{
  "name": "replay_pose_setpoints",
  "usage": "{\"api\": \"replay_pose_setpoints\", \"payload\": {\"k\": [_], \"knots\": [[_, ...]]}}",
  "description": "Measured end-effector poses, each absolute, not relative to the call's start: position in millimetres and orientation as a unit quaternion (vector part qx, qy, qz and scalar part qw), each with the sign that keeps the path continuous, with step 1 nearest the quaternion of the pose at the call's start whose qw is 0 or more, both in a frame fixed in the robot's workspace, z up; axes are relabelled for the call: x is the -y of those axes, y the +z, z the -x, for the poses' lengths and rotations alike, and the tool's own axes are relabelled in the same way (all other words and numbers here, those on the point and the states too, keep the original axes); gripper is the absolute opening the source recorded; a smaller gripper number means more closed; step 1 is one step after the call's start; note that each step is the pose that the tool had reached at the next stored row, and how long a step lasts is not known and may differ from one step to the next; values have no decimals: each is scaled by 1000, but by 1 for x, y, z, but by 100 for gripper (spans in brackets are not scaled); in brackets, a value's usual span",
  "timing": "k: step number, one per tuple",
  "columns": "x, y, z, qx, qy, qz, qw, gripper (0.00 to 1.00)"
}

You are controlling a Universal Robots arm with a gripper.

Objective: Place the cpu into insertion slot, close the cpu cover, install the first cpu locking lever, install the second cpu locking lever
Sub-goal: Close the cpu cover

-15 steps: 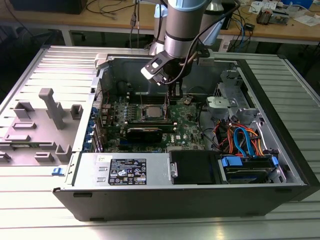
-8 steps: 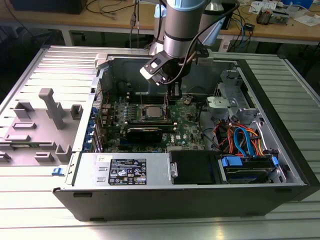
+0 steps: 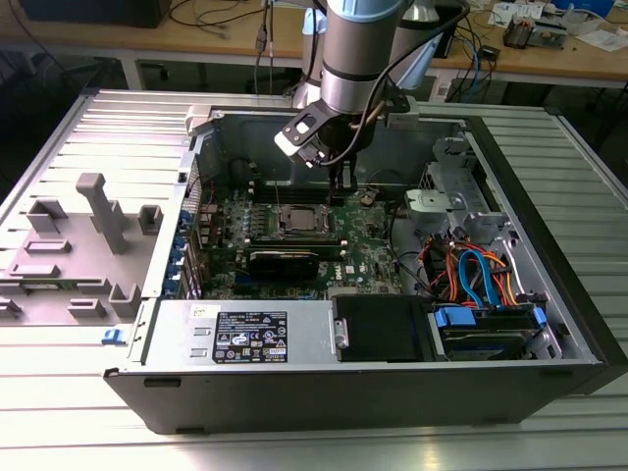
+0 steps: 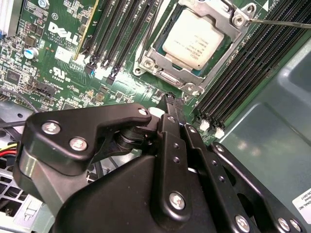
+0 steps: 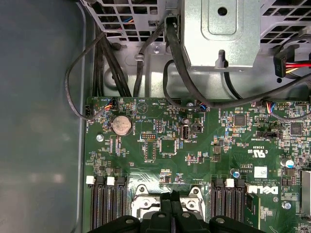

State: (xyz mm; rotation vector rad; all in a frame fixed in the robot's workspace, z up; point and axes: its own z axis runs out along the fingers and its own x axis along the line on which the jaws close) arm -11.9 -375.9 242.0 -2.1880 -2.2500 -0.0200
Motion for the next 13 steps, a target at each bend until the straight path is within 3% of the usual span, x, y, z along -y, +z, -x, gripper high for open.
{"api": "replay_pose_setpoints", "payload": {"k": [13], "knots": [[376,241,32,717,-6,697,2,11]]}}
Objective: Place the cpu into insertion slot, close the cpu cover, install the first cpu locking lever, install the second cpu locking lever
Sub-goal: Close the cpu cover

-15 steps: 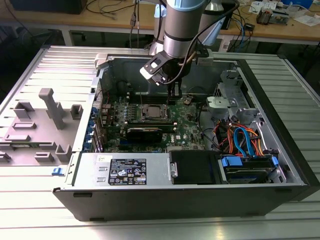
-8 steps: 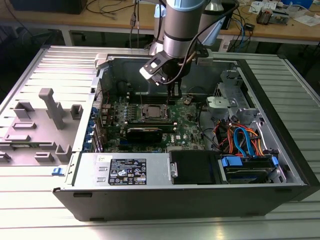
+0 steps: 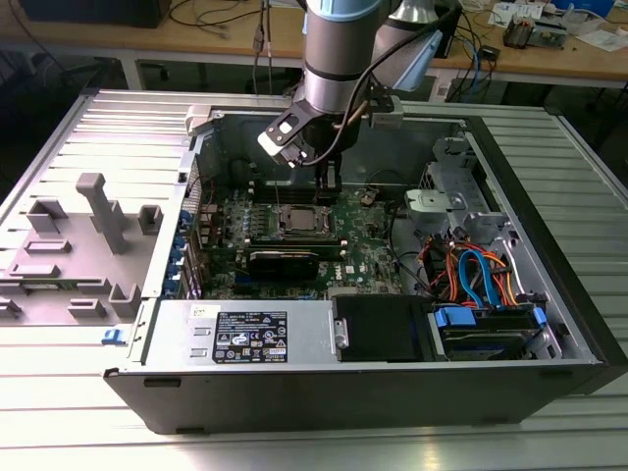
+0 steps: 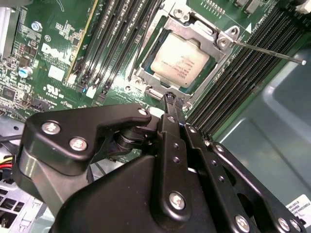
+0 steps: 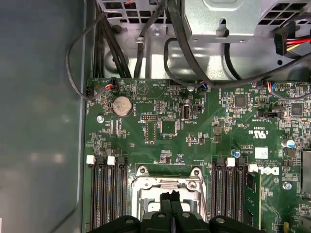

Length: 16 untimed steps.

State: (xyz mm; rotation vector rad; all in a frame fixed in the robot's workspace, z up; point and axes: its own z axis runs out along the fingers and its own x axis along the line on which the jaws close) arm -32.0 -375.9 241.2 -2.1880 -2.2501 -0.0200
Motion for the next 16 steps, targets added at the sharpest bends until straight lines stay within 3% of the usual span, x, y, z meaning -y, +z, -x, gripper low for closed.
{"api": "replay_pose_setpoints", "payload": {"k": [16], "knots": [[376,241,39,717,-6,697,2,11]]}}
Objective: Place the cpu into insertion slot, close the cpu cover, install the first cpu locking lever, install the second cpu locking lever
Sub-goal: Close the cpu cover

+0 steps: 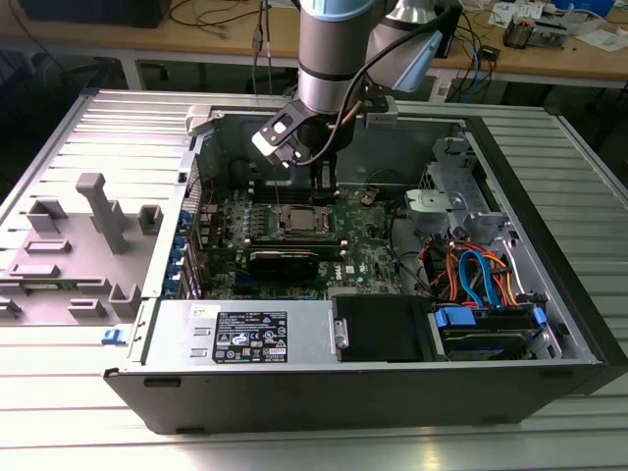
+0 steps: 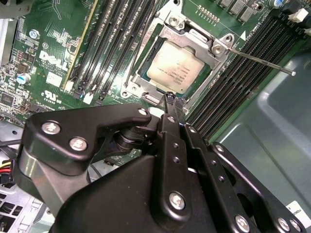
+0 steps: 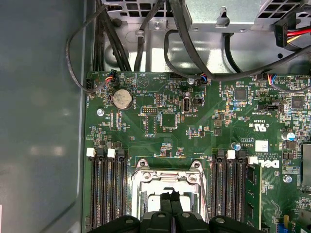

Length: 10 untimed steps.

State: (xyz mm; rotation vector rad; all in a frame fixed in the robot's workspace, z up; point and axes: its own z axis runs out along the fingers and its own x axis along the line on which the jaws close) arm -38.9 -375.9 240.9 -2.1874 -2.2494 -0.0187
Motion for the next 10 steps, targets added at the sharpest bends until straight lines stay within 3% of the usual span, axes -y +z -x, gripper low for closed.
{"api": "replay_pose_setpoints", "payload": {"k": [10], "knots": [[376,241,48,717,-6,697,2,11]]}}
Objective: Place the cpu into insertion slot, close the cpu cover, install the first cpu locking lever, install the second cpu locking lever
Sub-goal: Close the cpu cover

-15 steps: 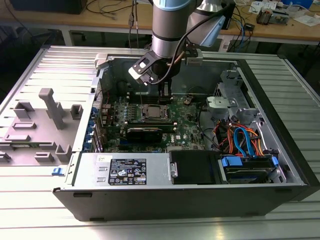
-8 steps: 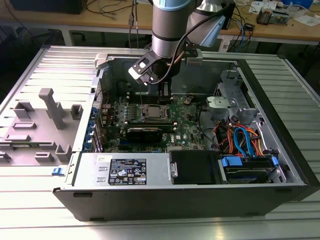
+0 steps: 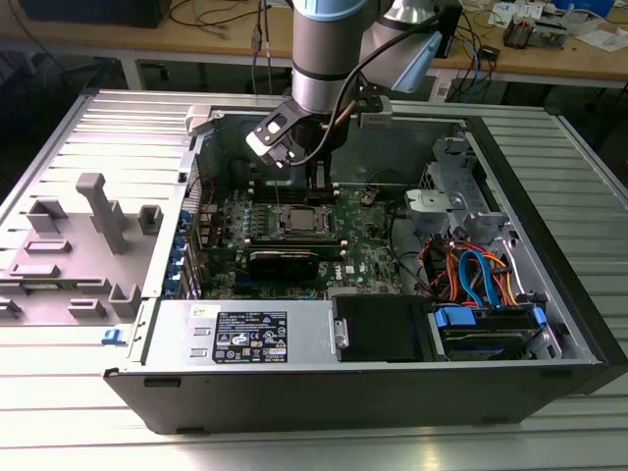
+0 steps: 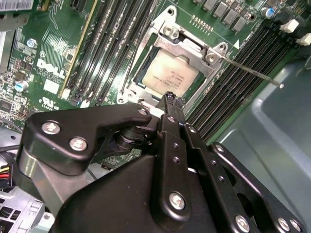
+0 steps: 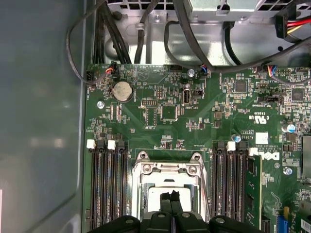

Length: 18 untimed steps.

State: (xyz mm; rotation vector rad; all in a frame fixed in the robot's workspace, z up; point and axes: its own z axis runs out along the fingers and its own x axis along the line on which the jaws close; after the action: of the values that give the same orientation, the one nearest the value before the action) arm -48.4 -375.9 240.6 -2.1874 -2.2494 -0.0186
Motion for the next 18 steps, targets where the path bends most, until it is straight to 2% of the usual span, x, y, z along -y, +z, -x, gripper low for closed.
{"api": "replay_pose_setpoints", "payload": {"k": [18], "knots": [[376,238,74,718,-6,696,2,11]]}}
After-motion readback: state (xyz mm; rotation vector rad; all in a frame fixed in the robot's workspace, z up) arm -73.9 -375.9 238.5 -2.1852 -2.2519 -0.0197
